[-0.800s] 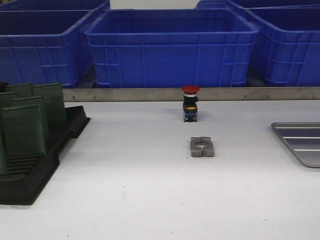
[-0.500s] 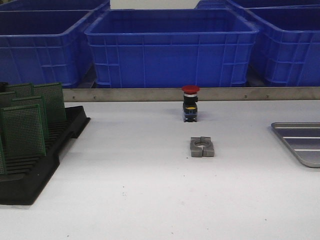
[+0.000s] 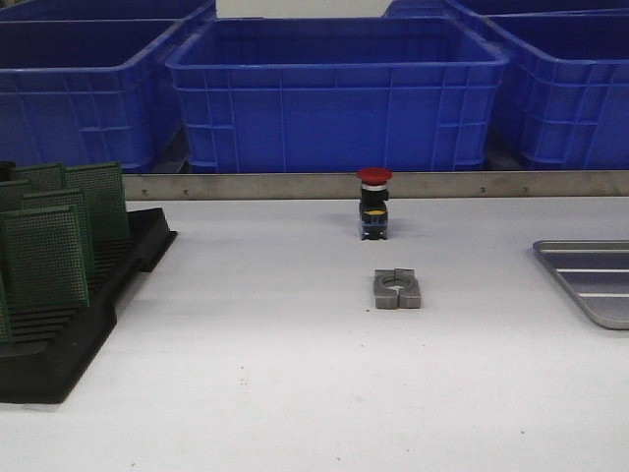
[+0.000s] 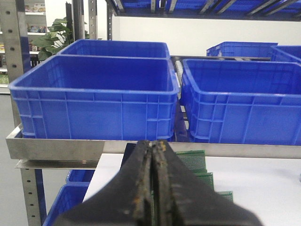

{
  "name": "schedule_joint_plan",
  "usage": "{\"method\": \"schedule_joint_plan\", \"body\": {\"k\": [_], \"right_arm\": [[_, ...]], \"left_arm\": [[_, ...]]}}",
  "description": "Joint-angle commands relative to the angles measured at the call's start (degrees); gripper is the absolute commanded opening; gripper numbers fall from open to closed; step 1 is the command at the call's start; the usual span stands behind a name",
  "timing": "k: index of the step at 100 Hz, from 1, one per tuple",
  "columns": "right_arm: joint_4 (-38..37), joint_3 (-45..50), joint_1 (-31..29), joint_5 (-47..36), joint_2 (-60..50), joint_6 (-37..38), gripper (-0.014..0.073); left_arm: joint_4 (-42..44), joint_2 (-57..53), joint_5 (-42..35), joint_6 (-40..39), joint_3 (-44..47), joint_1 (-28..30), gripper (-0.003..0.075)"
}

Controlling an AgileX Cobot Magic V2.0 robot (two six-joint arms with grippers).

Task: Place circuit board on tray
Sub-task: 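Reach the left gripper down into the black rack toward a green board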

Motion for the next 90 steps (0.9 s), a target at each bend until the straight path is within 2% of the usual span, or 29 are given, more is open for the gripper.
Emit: {"method": "schedule_joint_plan", "body": {"k": [1,10,44,53,65,73,80,90], "right_arm": [[-0.68,-0.05,-0.12,-4.6,-1.25,-0.17,-0.006],[-0.68,-0.05,-0.12,-4.6,-1.25,-0.17,-0.006],[-0.68,-0.05,-0.12,-4.6,-1.25,-0.17,-0.006],[-0.68,-0.05,-0.12,-4.6,-1.25,-0.17,-0.006],[-0.68,-0.05,-0.12,-4.6,-1.25,-0.17,-0.006],[-0.68,-0.05,-0.12,-4.6,-1.25,-0.17,-0.006],[-0.68,-0.05,-0.12,-4.6,-1.25,-0.17,-0.006],[-0.68,-0.05,-0.12,-4.6,-1.25,-0.17,-0.006]], "left_arm": [[-0.44,3.67,3.42,-0.5,-6.87,-0.47,-0.002],[-0.44,8.4,9.31,-0.5,-12.15,-0.47,-0.002],[-0.44,29.86,21.08,-0.16,-27.48,-0.47,-0.001],[-0.44,36.27,24.12,-0.16,-30.73,-0.47,0.0062],[-0.44,43.55,24.53,0.49,-34.39,-0.47,0.0237],[-1.11,47.73,26.56,7.35,-36.75,-0.47,0.0349],[-1.95,51.79,30.44,15.14,-39.19,-0.47,0.0379],[-5.43,57.97,36.83,25.29,-42.75,-0.47,0.0378]]}}
